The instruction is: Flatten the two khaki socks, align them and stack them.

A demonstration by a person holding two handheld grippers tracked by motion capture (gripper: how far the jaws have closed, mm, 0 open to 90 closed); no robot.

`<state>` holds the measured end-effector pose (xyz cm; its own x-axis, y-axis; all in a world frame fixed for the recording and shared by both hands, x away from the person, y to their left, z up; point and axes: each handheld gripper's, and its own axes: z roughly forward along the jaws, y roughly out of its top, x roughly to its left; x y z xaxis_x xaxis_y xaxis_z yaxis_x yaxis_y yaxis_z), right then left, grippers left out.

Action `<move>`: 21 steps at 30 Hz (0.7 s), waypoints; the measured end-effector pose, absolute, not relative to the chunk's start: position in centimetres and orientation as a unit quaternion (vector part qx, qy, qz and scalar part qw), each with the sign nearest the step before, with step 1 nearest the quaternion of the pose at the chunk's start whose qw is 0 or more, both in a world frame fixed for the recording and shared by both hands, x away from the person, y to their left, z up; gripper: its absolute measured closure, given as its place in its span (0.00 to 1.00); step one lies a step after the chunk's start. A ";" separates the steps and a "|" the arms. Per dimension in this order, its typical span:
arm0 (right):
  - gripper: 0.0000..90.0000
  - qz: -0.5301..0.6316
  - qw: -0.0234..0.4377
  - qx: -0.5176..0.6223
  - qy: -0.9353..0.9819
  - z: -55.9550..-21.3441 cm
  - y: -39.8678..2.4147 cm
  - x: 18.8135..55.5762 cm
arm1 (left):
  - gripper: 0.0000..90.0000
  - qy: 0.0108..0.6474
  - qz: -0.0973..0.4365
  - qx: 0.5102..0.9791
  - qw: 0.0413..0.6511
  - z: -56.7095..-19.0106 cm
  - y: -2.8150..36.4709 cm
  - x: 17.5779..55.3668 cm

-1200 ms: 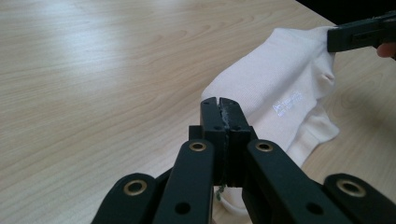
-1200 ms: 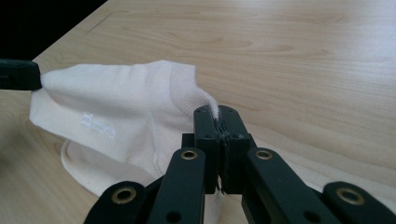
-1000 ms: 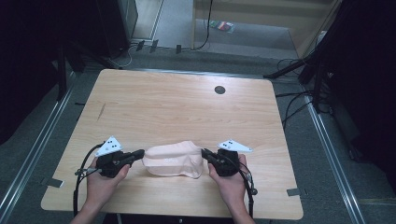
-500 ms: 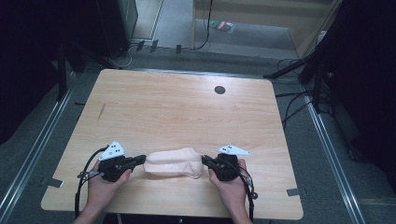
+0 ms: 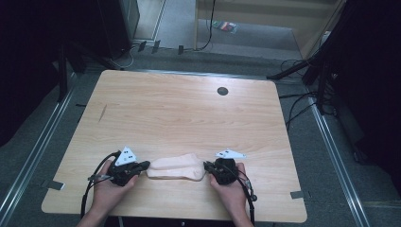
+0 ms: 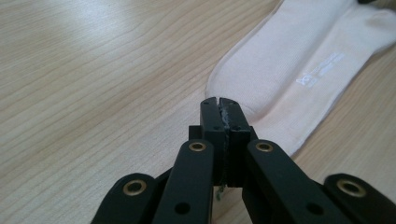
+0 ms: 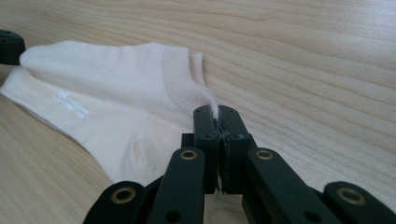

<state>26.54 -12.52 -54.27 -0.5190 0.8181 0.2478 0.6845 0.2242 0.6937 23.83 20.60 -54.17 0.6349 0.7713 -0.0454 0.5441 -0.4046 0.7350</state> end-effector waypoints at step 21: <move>0.96 0.433 0.097 0.432 0.785 -53.9 -9.9 25.1 | 0.89 0.426 0.133 0.782 0.435 -54.5 19.7 23.8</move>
